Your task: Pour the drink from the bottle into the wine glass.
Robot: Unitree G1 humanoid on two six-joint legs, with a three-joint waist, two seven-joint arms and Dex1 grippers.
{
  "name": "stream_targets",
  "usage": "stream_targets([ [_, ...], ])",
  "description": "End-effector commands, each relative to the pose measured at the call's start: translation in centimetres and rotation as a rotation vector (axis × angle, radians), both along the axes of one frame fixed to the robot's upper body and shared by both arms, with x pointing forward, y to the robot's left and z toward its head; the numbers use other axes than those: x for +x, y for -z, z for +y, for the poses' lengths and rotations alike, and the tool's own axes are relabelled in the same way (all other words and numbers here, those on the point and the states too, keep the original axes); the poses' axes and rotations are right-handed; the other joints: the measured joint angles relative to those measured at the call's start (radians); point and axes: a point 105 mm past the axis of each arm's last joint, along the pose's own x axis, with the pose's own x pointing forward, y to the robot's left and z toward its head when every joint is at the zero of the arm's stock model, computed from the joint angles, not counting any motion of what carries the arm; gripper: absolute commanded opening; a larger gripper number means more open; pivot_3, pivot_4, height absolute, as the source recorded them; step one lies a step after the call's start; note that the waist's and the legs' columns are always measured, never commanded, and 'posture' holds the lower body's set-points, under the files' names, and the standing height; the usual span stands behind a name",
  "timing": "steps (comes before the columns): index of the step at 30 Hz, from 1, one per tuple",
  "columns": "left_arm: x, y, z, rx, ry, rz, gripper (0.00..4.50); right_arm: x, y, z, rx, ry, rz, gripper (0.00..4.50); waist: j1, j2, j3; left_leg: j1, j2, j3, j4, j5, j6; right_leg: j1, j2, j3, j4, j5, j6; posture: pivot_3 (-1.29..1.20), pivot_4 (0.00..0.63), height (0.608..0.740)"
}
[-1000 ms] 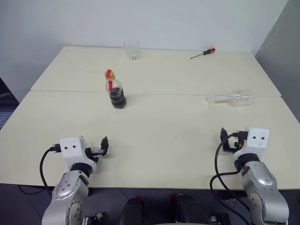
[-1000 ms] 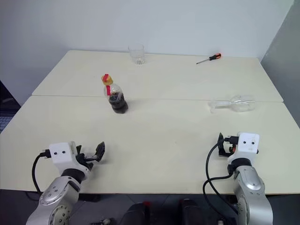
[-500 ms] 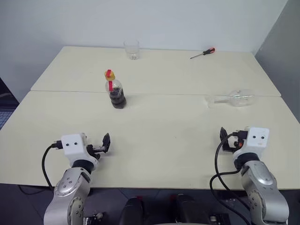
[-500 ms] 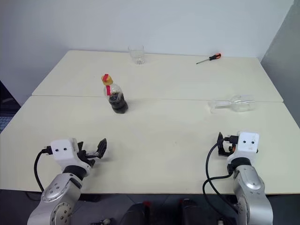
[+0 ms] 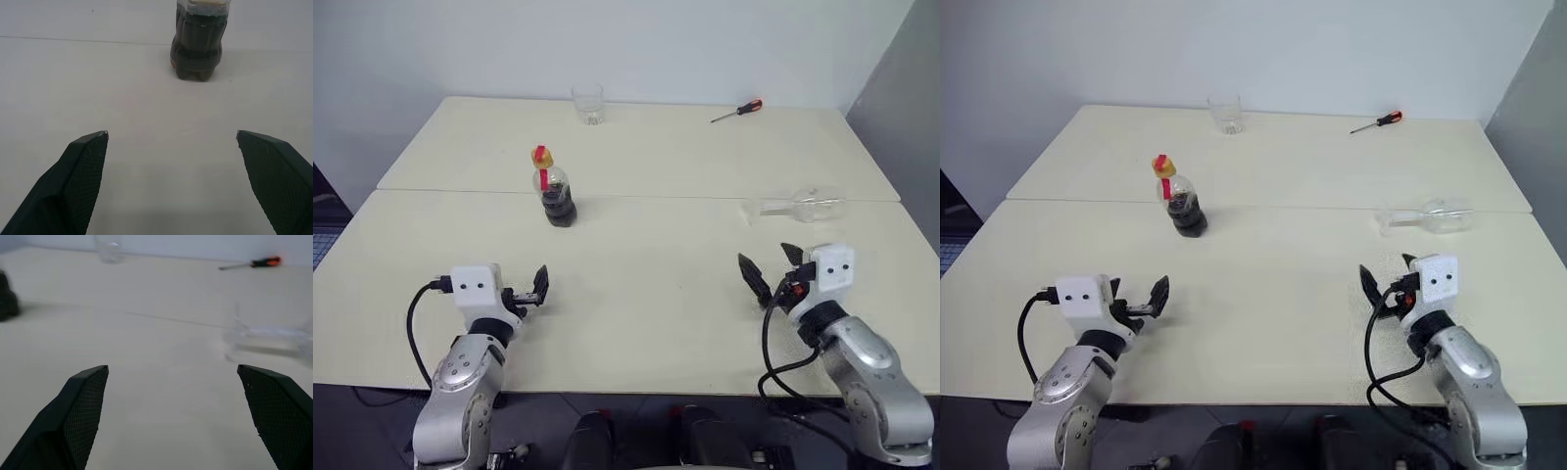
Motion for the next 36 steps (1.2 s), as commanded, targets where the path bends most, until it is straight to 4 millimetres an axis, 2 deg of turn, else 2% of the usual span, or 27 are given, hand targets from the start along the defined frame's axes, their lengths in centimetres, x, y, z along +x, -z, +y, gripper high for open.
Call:
stream_targets([
  [1, 0.8, -1.5, 0.2, 0.022, 0.026, -0.069, 4.47, -1.3, -2.4, 2.2, 0.023, -0.223, -0.092, 4.5, 0.001, 0.0, 0.0, 0.0, 0.0, 0.0, 0.0, 0.0, 0.0, 0.0, 0.0, 0.0, 0.0, 0.0, 0.0, 0.0, 0.15, 0.74],
  [9, 2.4, -2.4, -0.3, 0.013, 0.094, -0.112, 4.47, -2.5, -3.2, 4.4, 0.015, -0.465, -0.107, 4.5, 0.001, 0.0, 0.0, 0.0, 0.0, 0.0, 0.0, 0.0, 0.0, 0.001, 0.0, 0.0, 0.0, 0.0, 0.0, 0.0, 0.15, 0.74],
  [11, 2.7, -2.5, -0.5, 0.024, 0.115, -0.118, 4.47, -3.7, -2.7, 5.2, -0.036, -0.579, -0.105, 4.5, 0.001, 0.0, 0.0, 0.0, 0.0, 0.0, 0.0, 0.0, 0.0, 0.001, 0.0, 0.0, 0.0, 0.0, 0.0, 0.0, 0.15, 0.74],
  [14, 3.2, -2.4, -0.7, 0.054, 0.13, -0.117, 4.47, -4.5, -2.0, 5.5, -0.087, -0.656, -0.107, 4.5, 0.001, 0.0, 0.0, 0.0, 0.0, 0.0, 0.0, 0.0, 0.0, 0.001, 0.0, 0.0, 0.0, 0.0, 0.0, 0.0, 0.15, 0.74],
  [20, 5.0, -2.5, -0.1, 0.102, 0.12, -0.121, 4.47, -3.5, -2.4, 5.7, -0.062, -0.643, -0.134, 4.5, 0.002, 0.0, 0.0, 0.0, 0.0, -0.001, 0.001, 0.0, 0.0, 0.001, 0.0, -0.001, 0.0, 0.0, 0.0, 0.0, 0.15, 0.74],
  [32, 8.4, -2.8, 0.6, 0.132, 0.114, -0.148, 4.47, -3.1, -3.0, 6.0, -0.053, -0.641, -0.149, 4.5, 0.003, 0.0, 0.0, 0.0, 0.0, -0.002, 0.001, 0.0, 0.0, 0.001, -0.001, -0.002, 0.0, 0.001, 0.0, 0.0, 0.15, 0.74],
  [36, 9.6, -3.3, 0.2, 0.149, 0.134, -0.165, 4.47, -2.9, -3.1, 6.1, -0.054, -0.635, -0.152, 4.5, 0.003, 0.0, 0.0, 0.0, 0.0, -0.002, 0.001, 0.0, 0.0, 0.001, -0.001, -0.002, 0.0, 0.001, 0.0, 0.0, 0.15, 0.74],
])
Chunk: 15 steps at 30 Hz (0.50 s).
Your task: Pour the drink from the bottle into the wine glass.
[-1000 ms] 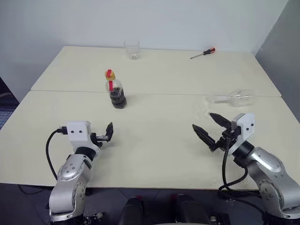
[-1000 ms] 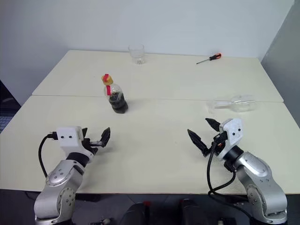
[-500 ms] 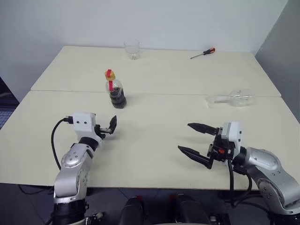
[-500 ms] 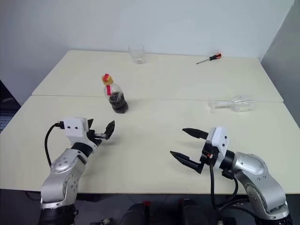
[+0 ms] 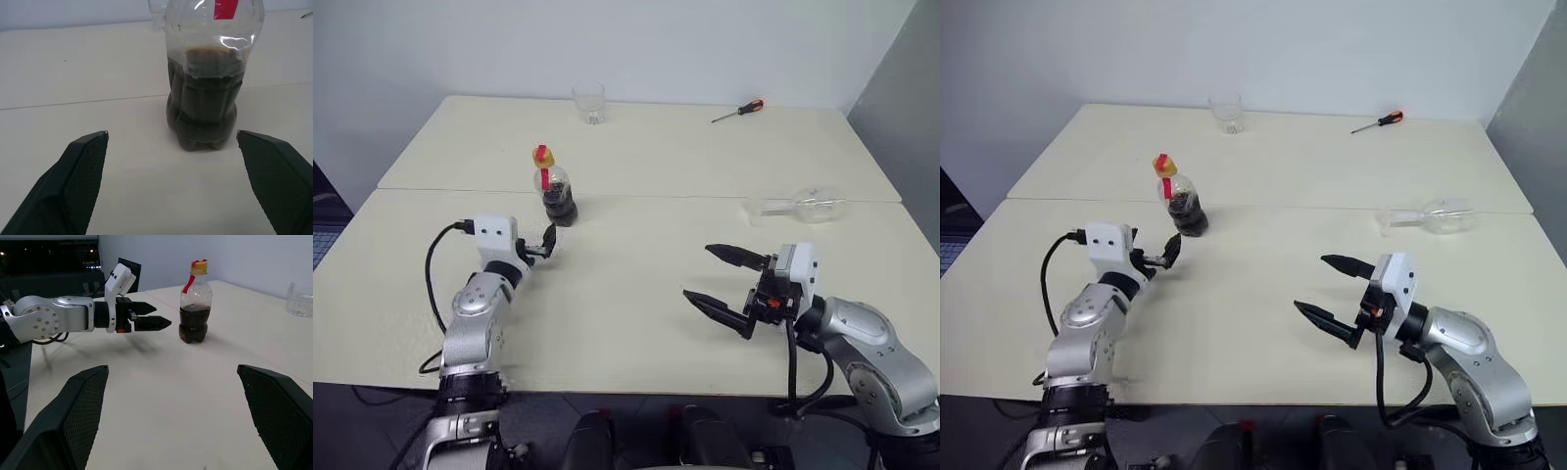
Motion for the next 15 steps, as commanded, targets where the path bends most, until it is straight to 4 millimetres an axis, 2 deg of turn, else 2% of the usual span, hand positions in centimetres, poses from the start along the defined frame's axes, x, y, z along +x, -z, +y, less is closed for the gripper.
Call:
stream_targets([
  [1, 0.9, -1.6, -0.6, 0.033, 0.03, -0.059, 4.47, 0.0, -1.0, 0.2, 0.02, -0.009, -0.032, 4.5, 0.0, 0.0, 0.0, 0.0, 0.0, 0.0, 0.0, 0.0, 0.0, 0.0, 0.0, 0.0, 0.0, 0.0, 0.0, 0.0, 0.15, 0.74],
  [7, 2.0, -2.1, -2.0, 0.032, 0.079, -0.073, 4.47, 0.4, -1.2, 0.2, 0.022, 0.009, -0.037, 4.5, 0.0, 0.0, 0.0, 0.0, 0.0, 0.0, 0.0, 0.0, 0.0, 0.0, 0.0, 0.0, 0.0, 0.0, 0.0, 0.0, 0.15, 0.74],
  [15, 4.0, -2.9, -2.6, 0.048, 0.108, -0.076, 4.47, 0.3, -1.3, 0.5, 0.028, 0.015, -0.034, 4.5, 0.0, 0.0, 0.0, 0.0, 0.0, 0.0, 0.0, 0.0, 0.0, 0.0, 0.0, -0.001, 0.001, 0.0, 0.0, 0.0, 0.15, 0.74],
])
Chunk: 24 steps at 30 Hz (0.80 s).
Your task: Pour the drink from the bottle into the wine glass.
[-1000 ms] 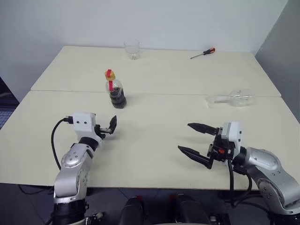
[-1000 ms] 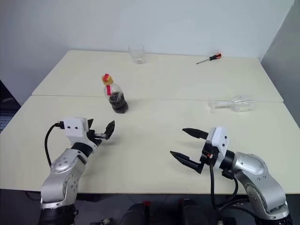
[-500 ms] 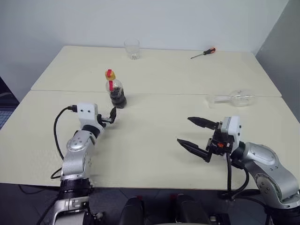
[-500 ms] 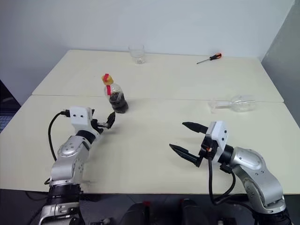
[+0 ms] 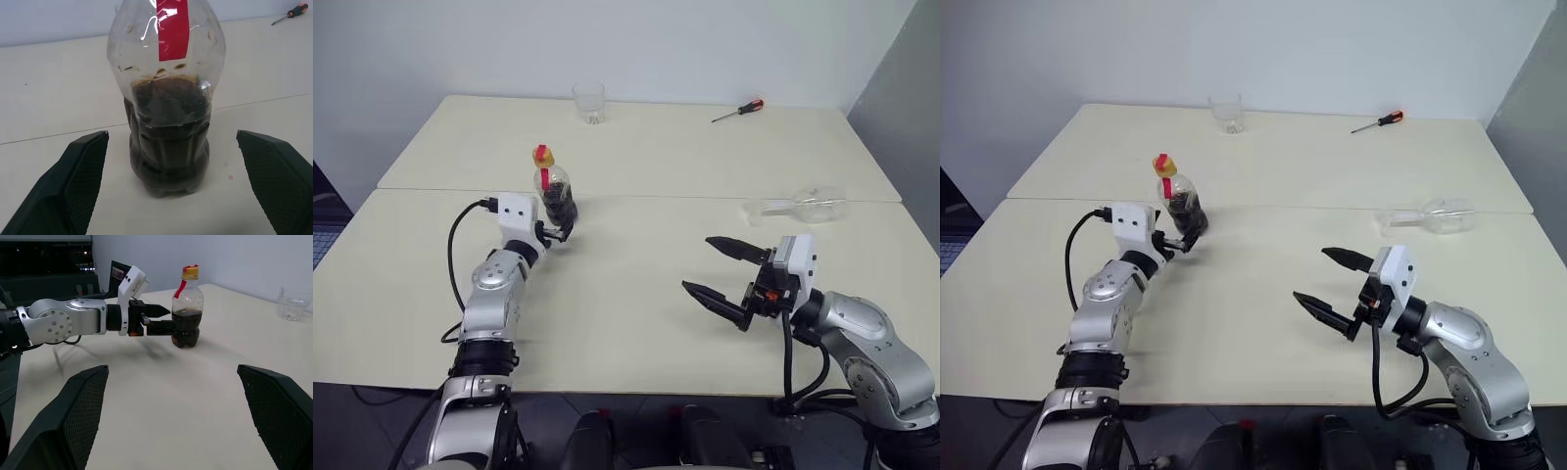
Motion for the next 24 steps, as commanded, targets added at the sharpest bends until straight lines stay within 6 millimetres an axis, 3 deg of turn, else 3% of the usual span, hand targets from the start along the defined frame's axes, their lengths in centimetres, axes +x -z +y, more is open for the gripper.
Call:
stream_targets([
  [1, 1.1, -2.2, -0.3, 0.033, 0.019, -0.068, 4.47, -0.3, -1.0, 0.5, 0.019, -0.019, -0.03, 4.5, 0.0, 0.0, 0.0, 0.0, 0.0, 0.0, 0.0, 0.0, 0.0, 0.0, 0.0, 0.0, 0.0, 0.0, 0.0, 0.0, 0.15, 0.74],
  [11, 3.8, -3.3, -1.0, 0.054, 0.042, -0.07, 4.47, -0.2, -1.3, 0.6, 0.024, -0.006, -0.04, 4.5, 0.0, 0.0, 0.0, 0.0, -0.001, 0.0, 0.0, 0.0, 0.0, 0.0, 0.001, -0.001, 0.0, 0.0, 0.0, 0.0, 0.15, 0.74],
  [24, 4.3, -3.3, -0.4, 0.008, 0.02, -0.109, 4.47, -0.4, -1.3, 0.6, 0.024, 0.012, -0.039, 4.5, 0.0, 0.0, 0.0, 0.0, -0.001, 0.001, 0.0, 0.0, 0.0, 0.0, 0.002, -0.001, 0.001, 0.0, 0.0, 0.0, 0.15, 0.74],
])
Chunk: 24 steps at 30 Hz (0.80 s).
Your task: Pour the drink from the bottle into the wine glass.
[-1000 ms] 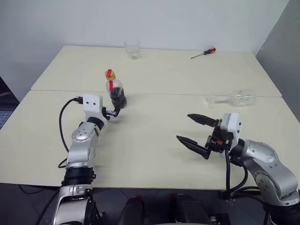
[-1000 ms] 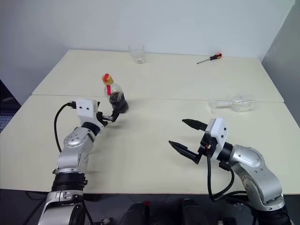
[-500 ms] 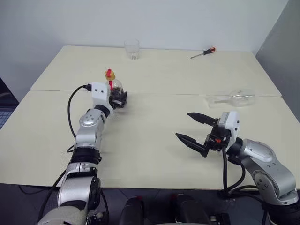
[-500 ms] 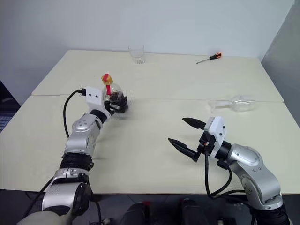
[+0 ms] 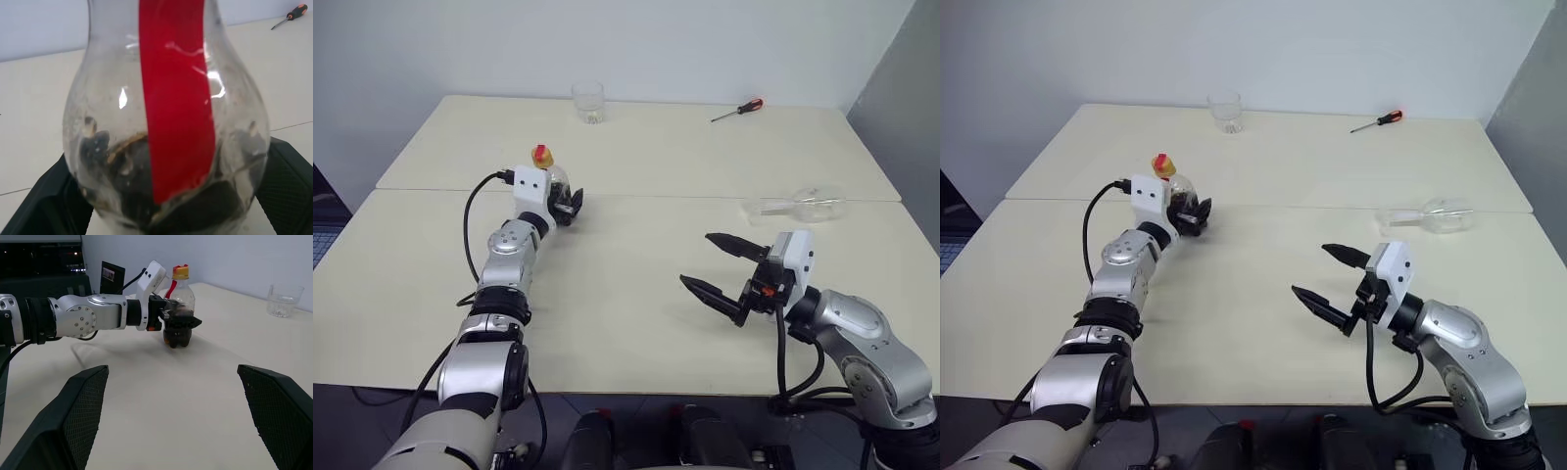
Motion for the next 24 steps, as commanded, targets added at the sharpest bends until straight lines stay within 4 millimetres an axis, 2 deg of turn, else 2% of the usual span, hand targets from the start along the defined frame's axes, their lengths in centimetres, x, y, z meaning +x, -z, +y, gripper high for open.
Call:
stream_targets([
  [1, 0.1, -2.1, 0.6, -0.023, -0.009, -0.1, 4.47, -0.5, -1.0, 0.3, 0.017, -0.013, -0.037, 4.5, 0.0, 0.0, 0.0, 0.0, 0.0, 0.0, 0.0, 0.0, 0.0, 0.0, 0.0, 0.0, 0.0, 0.0, 0.0, 0.0, 0.15, 0.74],
  [8, 0.0, -2.0, 1.1, -0.032, -0.025, -0.138, 4.47, -0.1, -1.1, 0.2, 0.022, 0.004, -0.04, 4.5, 0.0, 0.0, 0.0, 0.0, 0.0, 0.0, 0.0, 0.0, 0.0, 0.0, 0.0, 0.0, 0.001, 0.0, 0.0, 0.0, 0.15, 0.74],
  [24, 0.9, -2.4, -1.2, -0.071, 0.029, -0.134, 4.47, 0.2, -1.2, 0.5, 0.028, 0.03, -0.044, 4.5, 0.0, 0.0, 0.0, 0.0, -0.001, 0.001, 0.001, 0.0, 0.0, 0.0, 0.0, -0.001, 0.001, 0.0, 0.0, 0.0, 0.15, 0.74],
])
